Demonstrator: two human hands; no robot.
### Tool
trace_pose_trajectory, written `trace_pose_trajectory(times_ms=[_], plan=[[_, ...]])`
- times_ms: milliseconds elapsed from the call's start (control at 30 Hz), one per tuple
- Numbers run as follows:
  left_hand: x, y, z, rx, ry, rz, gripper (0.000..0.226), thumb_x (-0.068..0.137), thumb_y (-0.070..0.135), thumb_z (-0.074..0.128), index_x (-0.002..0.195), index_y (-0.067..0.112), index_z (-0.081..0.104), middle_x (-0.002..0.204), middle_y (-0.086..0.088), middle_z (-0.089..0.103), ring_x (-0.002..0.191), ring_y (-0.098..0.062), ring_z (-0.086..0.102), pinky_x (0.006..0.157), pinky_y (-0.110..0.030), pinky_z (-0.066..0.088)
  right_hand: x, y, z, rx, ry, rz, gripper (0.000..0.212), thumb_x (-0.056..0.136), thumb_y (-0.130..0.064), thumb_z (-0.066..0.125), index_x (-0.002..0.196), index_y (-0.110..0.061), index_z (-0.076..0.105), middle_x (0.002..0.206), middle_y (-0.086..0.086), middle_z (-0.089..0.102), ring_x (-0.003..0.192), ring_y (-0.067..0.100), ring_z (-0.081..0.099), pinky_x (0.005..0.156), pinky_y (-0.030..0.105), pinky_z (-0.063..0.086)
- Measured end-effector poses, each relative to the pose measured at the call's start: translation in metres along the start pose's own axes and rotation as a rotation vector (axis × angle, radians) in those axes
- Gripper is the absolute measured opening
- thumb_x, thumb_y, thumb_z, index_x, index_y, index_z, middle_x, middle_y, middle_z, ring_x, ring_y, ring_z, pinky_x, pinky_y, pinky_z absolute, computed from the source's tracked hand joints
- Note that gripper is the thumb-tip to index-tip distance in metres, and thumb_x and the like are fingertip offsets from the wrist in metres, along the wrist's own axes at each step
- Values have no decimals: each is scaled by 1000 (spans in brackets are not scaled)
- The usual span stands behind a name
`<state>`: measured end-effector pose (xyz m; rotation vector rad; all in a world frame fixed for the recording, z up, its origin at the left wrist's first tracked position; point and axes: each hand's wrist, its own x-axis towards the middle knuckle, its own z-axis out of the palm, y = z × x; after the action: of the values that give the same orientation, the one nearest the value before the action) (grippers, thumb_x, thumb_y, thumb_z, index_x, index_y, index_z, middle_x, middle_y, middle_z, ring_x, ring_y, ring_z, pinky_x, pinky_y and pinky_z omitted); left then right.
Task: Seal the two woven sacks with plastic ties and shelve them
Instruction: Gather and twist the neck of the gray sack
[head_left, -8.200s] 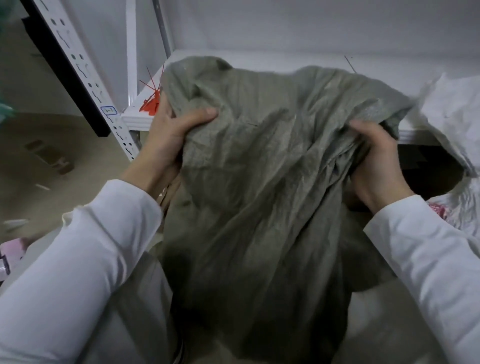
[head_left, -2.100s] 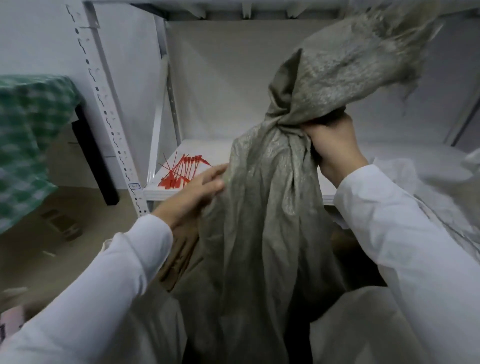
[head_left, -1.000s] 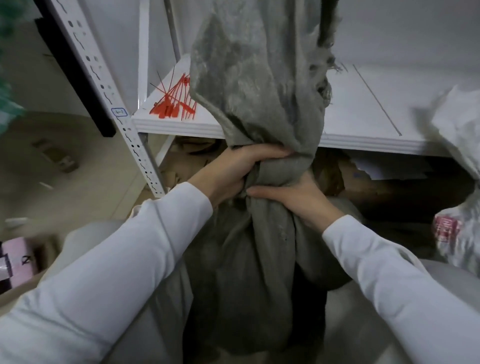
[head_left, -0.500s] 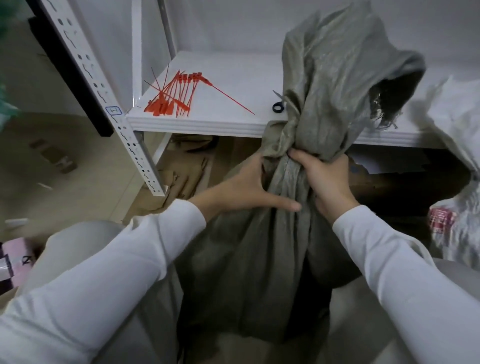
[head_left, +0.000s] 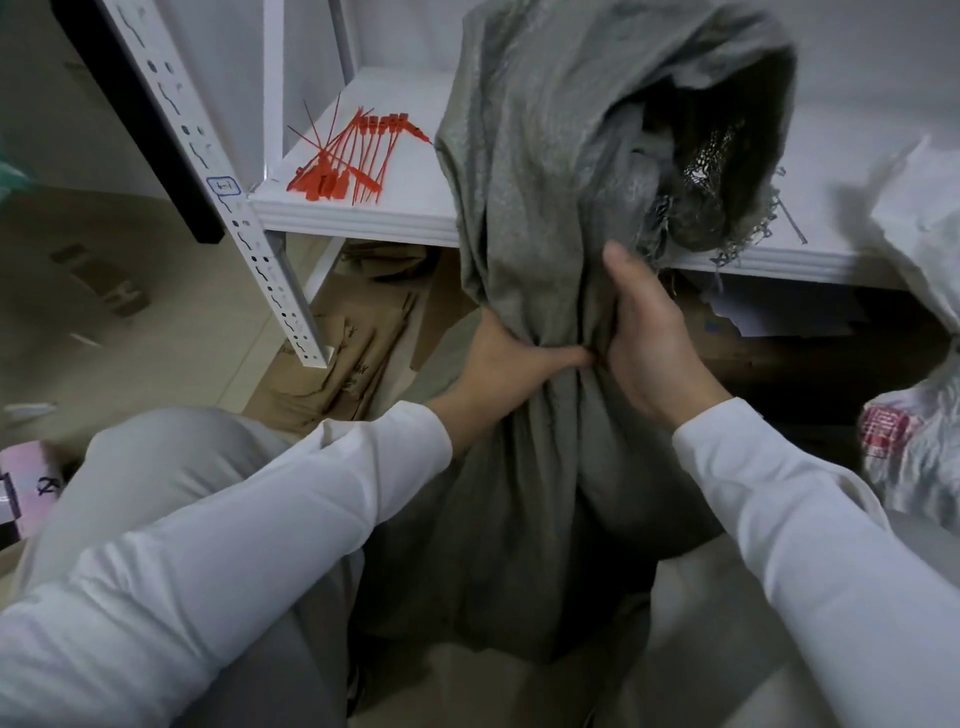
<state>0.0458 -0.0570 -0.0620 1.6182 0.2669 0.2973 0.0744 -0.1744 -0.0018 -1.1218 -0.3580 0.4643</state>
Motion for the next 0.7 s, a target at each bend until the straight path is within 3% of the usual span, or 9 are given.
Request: trace_pose_trajectory(times_ms=[133,233,300,367,467,500,567,633,700], plan=[[6,0,-6,43,29,-186,68,47,24,83,112,11,67,110,-1,70,104,-17,65,90,-40,56,12,2,-6,-178,158,33,35,61,-33,69,92,-16,74,110,10,67,107,20,62,100,39,48],[7,5,-8,67,-44,-253,44,62,5,78,105,6,68,104,-6,70,97,-20,66,81,-35,59,18,-6,-16,-354,325,-87,13,58,-25,66,70,-23,71,82,-1,68,85,17,63,78,33,49],[4,8,-8,71,-84,-281,37,67,-2,73,103,3,68,101,-8,70,92,-19,66,73,-30,59,22,-17,-26,-362,414,-191,18,69,-9,63,83,-17,71,85,3,73,89,24,68,81,39,56],[1,9,-7,85,-83,-278,33,66,-1,72,99,4,70,99,-7,71,91,-19,66,74,-33,59,26,-27,-43,-405,534,-300,21,69,-10,63,88,-10,73,91,13,73,88,29,69,84,49,56],[-2,11,-6,140,-80,-258,28,67,4,72,95,5,70,98,-7,69,93,-20,64,75,-33,58,29,-39,-61,-345,673,-387,25,69,-10,60,92,-10,71,80,10,69,70,20,60,65,42,52],[-2,10,-5,172,-75,-223,26,66,8,72,92,5,69,98,-8,68,94,-21,63,74,-30,56,30,-42,-63,-262,652,-421,33,75,-3,60,107,-7,68,87,11,70,75,18,61,71,38,54],[-4,10,-3,245,-33,-123,25,58,26,71,80,14,66,102,-11,63,103,-28,58,80,-34,53,31,-45,-67,-189,525,-479,59,84,3,55,141,0,41,120,16,63,107,18,61,102,38,47],[-6,11,-2,276,21,-59,25,54,34,71,75,30,57,112,-13,58,114,-34,51,93,-46,49,30,-45,-65,-285,399,-514,75,85,3,55,151,-6,21,148,15,41,136,19,42,114,43,34],[-8,15,-2,248,61,-46,30,61,26,76,75,36,51,114,-11,58,116,-33,51,96,-49,47,27,-42,-64,-420,396,-519,77,81,2,60,149,-7,25,149,10,38,138,16,39,112,39,37]])
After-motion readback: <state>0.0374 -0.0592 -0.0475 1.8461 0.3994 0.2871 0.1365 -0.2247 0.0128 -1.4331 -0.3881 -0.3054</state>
